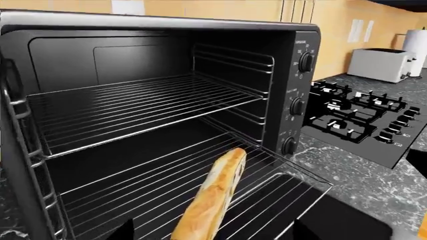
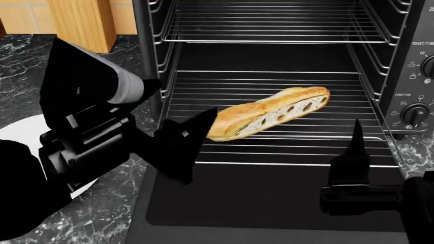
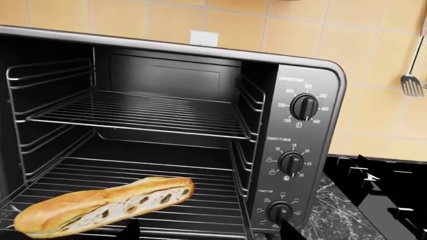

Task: Pick the baguette from the bottom rack and place it on the plate on the counter.

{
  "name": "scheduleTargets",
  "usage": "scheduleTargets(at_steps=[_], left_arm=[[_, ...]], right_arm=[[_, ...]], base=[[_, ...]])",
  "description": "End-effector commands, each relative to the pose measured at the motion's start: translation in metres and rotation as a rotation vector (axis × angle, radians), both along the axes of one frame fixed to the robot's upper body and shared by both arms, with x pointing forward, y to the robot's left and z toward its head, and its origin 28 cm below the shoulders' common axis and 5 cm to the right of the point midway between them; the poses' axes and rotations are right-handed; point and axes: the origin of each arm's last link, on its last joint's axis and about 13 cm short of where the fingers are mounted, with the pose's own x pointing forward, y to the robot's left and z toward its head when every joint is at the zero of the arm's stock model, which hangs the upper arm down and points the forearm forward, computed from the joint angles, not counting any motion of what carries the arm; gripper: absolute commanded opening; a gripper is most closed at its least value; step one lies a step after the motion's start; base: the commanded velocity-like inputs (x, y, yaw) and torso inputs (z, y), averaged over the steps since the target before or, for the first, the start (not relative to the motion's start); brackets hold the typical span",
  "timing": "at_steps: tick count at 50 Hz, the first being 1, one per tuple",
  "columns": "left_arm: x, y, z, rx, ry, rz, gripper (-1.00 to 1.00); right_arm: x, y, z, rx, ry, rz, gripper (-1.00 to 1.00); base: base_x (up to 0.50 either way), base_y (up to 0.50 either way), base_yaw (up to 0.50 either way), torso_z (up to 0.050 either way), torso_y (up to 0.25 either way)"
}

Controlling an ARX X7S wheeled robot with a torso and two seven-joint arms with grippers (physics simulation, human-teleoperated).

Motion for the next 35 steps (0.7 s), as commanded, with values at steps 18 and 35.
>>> scheduleTargets(at_steps=[18,35], left_arm=[[0.059,-0.027,0.011,0.148,0.111,-0.056,1.00],[0.074,-0.034,-0.008,0.219,0.153,-0.069,1.00]], right_arm=[[0.002,-0.003,-0.010,0.000,0.030,-0.016,1.00],[0.000,-0.001,-0.011,-0.001,0.026,-0.003,1.00]], base=[[0.00,0.00,0.00,0.000,0.000],[0.00,0.00,0.00,0.000,0.000]])
